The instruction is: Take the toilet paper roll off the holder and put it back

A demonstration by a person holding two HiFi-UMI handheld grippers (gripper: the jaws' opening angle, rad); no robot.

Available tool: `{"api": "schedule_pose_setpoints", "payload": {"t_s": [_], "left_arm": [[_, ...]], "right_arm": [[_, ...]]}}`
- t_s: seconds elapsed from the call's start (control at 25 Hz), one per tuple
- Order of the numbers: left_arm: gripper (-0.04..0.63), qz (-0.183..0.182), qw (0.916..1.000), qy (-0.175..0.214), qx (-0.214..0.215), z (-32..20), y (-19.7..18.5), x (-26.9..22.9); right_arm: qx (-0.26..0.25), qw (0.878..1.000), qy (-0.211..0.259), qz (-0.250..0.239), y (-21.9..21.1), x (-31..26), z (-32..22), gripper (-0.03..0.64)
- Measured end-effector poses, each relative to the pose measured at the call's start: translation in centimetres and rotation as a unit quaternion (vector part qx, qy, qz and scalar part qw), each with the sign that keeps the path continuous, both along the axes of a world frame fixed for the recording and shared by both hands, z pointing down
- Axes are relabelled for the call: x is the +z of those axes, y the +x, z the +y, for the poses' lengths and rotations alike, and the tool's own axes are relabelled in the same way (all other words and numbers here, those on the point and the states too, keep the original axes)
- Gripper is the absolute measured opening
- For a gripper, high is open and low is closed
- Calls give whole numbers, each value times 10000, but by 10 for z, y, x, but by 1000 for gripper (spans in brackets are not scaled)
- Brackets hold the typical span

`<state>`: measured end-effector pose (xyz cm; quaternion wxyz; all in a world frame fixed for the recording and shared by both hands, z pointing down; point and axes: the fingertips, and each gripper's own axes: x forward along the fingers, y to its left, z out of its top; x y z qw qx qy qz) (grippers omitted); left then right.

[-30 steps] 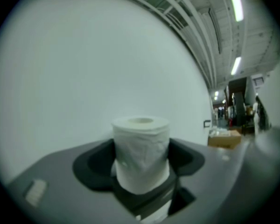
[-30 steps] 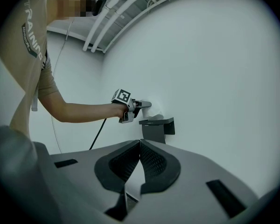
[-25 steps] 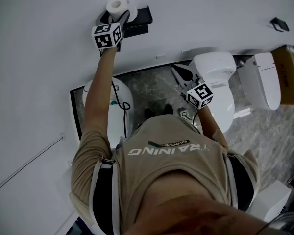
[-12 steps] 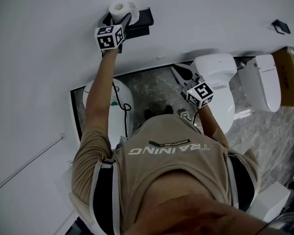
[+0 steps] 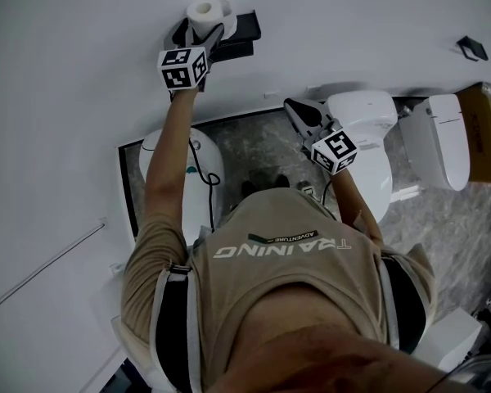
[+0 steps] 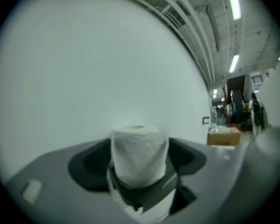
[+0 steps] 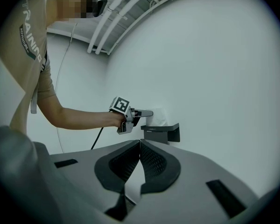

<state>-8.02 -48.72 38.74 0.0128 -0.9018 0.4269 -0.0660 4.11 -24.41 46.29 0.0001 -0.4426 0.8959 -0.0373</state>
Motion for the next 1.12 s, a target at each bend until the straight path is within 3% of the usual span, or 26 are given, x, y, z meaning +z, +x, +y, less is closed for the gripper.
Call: {"api": "schedule_pose_setpoints", "payload": {"t_s": [0.2, 0.36, 0.48, 0.56, 0.64, 0.88, 1.12], "left_arm": [[374, 142, 9993, 260, -236, 36, -13, -17], [355, -139, 9986, 425, -296, 75, -10, -20], [129, -133, 9980, 466, -397, 102, -9, -20], [93, -206, 9978, 427, -474, 118, -9, -13], [5, -253, 9982, 250, -478, 132, -7, 1], [5, -279, 9984, -369, -320, 170, -7, 50], [5, -119, 9984, -533, -124, 218, -15, 67]], "right_arm": [[-16, 9999, 116, 58, 3, -14, -3, 14], [-112, 9994, 280, 174, 4, -31, -10, 14], [-209, 9988, 421, 166, 2, -45, -16, 14], [-289, 9984, 478, 123, -1, -52, -17, 14], [-363, 9980, 512, 108, -2, -56, -17, 14], [-371, 9983, 446, 6, -3, -47, -9, 14], [-327, 9989, 324, -52, -19, -35, 33, 14]]}}
